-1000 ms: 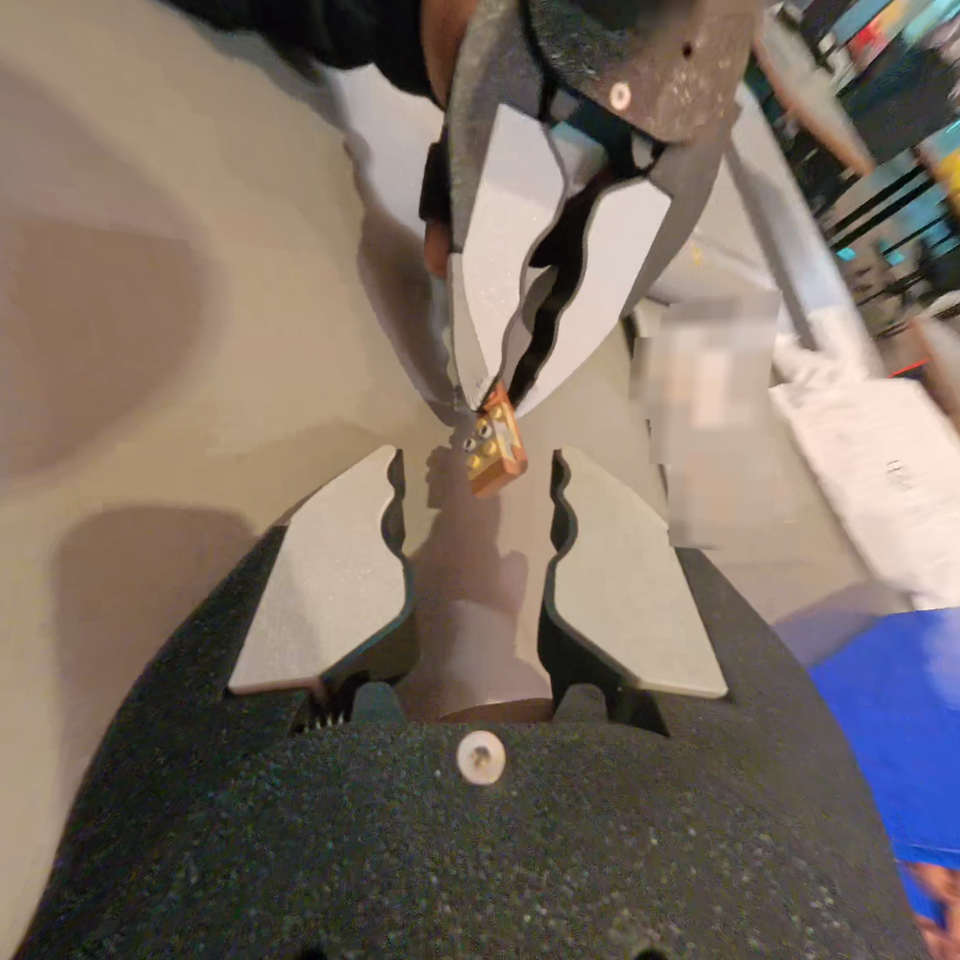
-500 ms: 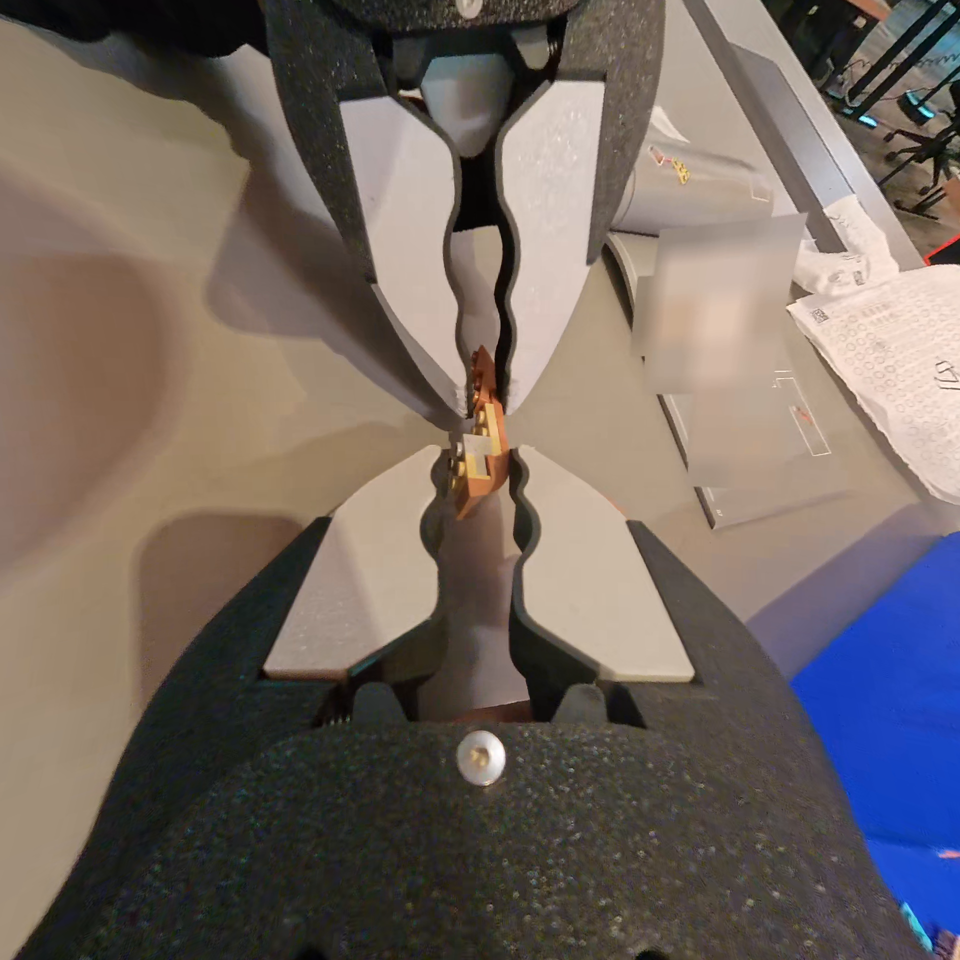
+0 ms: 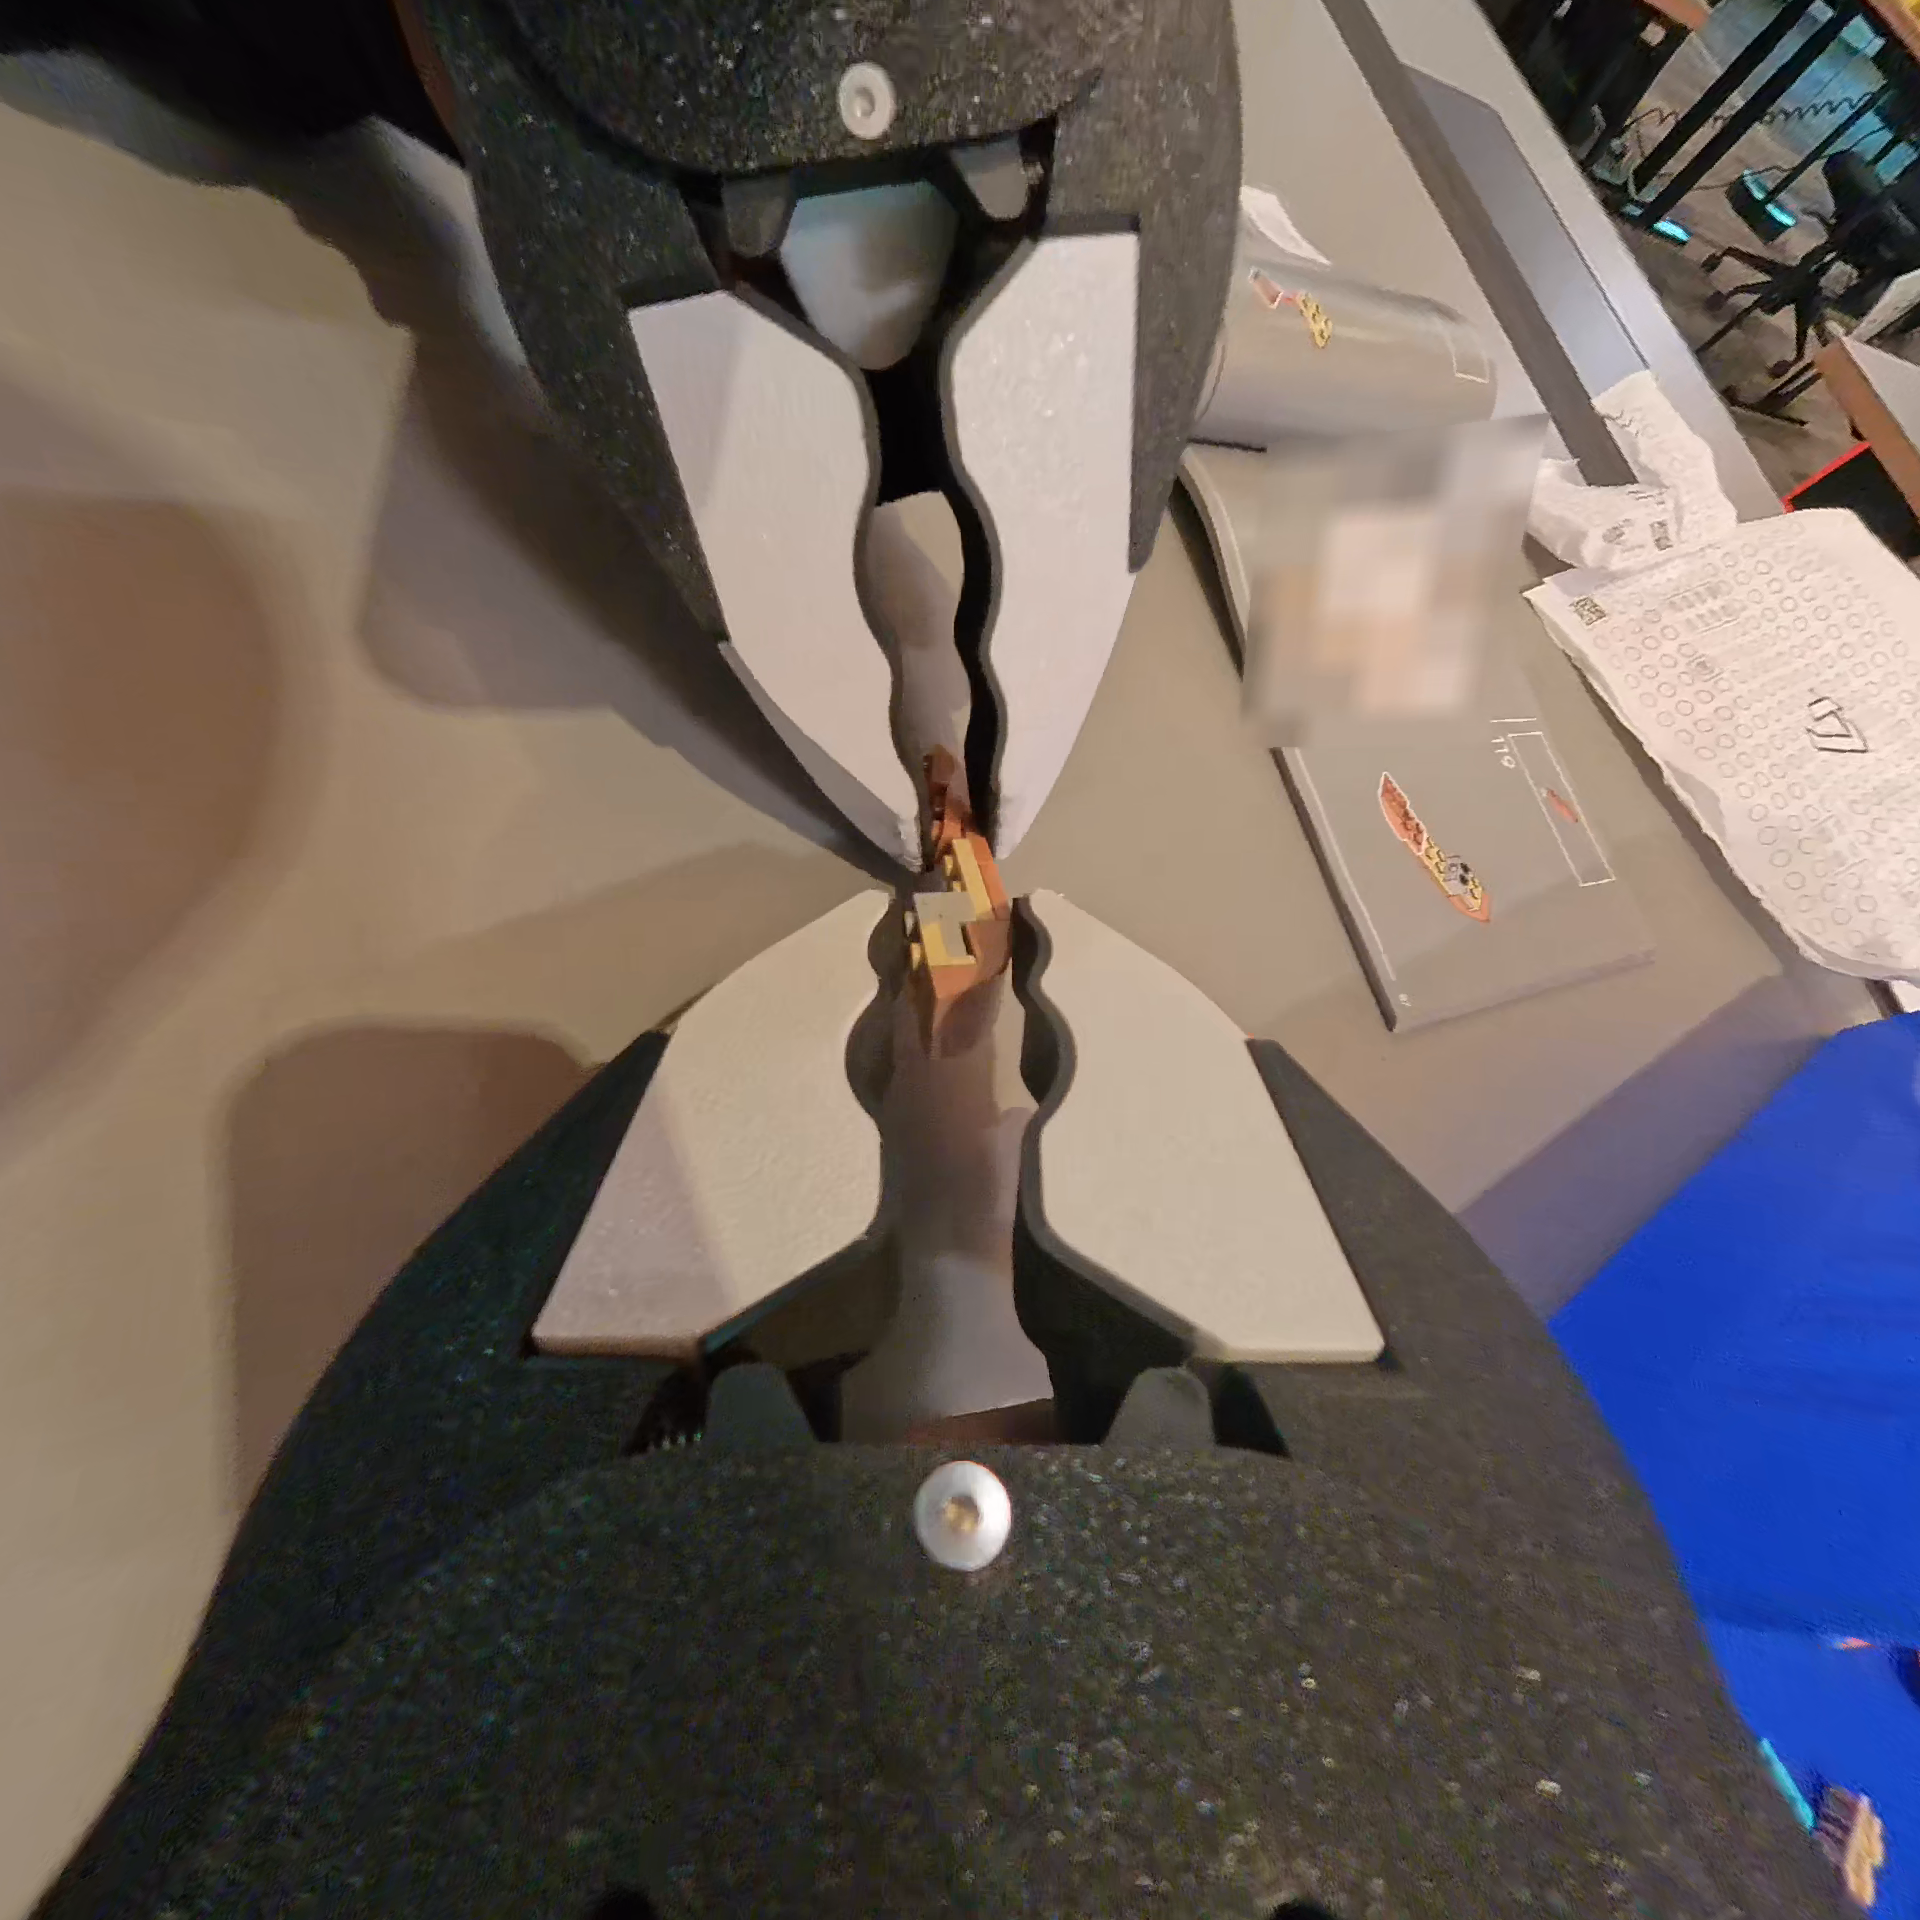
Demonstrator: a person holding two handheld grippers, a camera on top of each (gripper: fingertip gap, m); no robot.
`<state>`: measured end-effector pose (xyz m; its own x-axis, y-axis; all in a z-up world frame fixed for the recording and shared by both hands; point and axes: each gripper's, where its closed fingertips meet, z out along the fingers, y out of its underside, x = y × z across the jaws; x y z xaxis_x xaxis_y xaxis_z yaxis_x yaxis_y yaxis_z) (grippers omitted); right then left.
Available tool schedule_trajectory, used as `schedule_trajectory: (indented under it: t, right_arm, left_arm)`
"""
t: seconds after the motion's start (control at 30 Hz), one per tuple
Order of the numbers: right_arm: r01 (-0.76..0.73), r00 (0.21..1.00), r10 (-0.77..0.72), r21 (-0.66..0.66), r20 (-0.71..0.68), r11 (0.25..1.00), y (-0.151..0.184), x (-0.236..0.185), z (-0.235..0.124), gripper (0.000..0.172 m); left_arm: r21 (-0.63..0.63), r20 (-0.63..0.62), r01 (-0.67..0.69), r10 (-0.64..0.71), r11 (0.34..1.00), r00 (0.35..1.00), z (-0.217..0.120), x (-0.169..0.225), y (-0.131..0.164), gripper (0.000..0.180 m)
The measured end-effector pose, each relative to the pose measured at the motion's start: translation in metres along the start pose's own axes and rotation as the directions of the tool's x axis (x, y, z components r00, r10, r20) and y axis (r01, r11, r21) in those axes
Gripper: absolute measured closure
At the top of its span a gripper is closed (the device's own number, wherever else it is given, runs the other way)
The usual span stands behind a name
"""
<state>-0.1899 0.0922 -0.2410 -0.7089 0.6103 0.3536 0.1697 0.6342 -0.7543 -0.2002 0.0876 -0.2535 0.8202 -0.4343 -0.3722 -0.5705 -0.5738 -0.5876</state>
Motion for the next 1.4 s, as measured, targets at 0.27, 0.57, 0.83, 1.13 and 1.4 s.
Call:
schedule_trajectory:
  t: [0.27,0.57,0.83,1.13,1.4]
  right_arm:
    - [0.057,0.998,-0.057,-0.033,0.0,0.998,0.0035,-0.005,0.0026,0.152]
    - [0.051,0.999,-0.051,-0.021,0.011,0.998,0.0019,-0.0062,0.0024,0.152]
    - [0.032,0.999,-0.032,-0.005,0.013,0.999,-0.0005,-0.0052,0.0016,0.152]
    - [0.042,0.999,-0.042,-0.002,0.019,0.999,-0.0011,-0.0068,0.002,0.152]
    - [0.058,0.998,-0.058,0.004,0.025,0.998,-0.0021,-0.009,0.002,0.153]
  left_arm:
    - [0.045,-0.091,0.062,-0.058,0.997,0.994,0.0034,0.0076,0.0023,0.171]
    - [0.053,-0.14,0.095,-0.087,0.994,0.986,0.0021,0.0102,0.0056,0.17]
    - [0.081,-0.147,0.121,-0.109,0.989,0.983,0.0022,0.0079,0.0038,0.17]
    - [0.09,-0.159,0.119,-0.104,0.989,0.982,0.0017,0.0087,0.0033,0.17]
    - [0.11,-0.178,0.133,-0.113,0.985,0.978,0.002,0.0102,0.0007,0.17]
